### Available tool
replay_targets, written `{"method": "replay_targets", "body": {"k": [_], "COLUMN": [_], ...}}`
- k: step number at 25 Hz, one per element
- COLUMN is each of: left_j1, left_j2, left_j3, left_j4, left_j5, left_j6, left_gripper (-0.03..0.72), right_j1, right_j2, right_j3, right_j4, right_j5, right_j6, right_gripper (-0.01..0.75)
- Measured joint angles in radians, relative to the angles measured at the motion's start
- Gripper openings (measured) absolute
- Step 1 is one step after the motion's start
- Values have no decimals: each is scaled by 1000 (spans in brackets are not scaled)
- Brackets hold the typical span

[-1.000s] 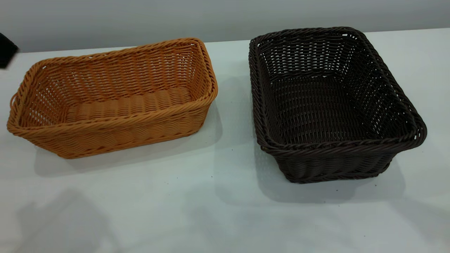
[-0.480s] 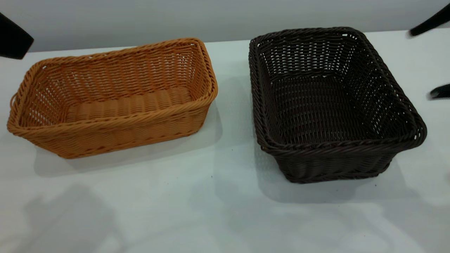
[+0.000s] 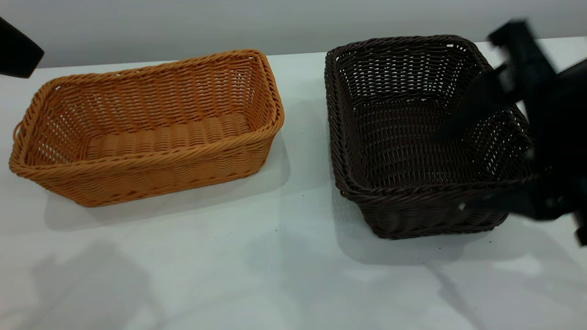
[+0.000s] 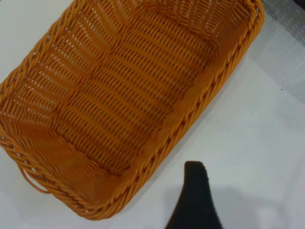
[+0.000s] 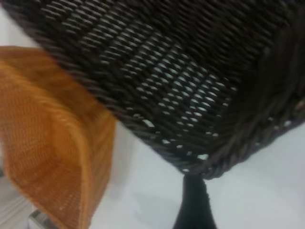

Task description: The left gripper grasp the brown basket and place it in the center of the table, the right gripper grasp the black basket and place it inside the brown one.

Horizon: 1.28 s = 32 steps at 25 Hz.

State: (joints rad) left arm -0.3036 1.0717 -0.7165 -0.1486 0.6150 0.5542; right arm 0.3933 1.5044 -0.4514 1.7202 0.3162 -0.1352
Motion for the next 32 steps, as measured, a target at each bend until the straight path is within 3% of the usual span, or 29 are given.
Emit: {"method": "replay_targets", "body": {"k": [6, 24, 28, 32], "left_j1": [0, 0, 0, 0], "left_j2": [0, 0, 0, 0], "left_j3": [0, 0, 0, 0], "left_j4": [0, 1, 1, 1], "left_j5": [1, 34, 61, 79], "left_j6": [0, 0, 1, 1], "left_gripper": [491, 491, 491, 491], "right_j1": [-1, -1, -1, -1], "right_j2": [74, 336, 369, 370], "right_j3": [-36, -174, -189, -189], "right_j4": [27, 25, 25, 25], "right_j5": [9, -6, -55, -109], "right_j6": [-85, -60, -25, 8], "right_gripper": [493, 491, 452, 342]}}
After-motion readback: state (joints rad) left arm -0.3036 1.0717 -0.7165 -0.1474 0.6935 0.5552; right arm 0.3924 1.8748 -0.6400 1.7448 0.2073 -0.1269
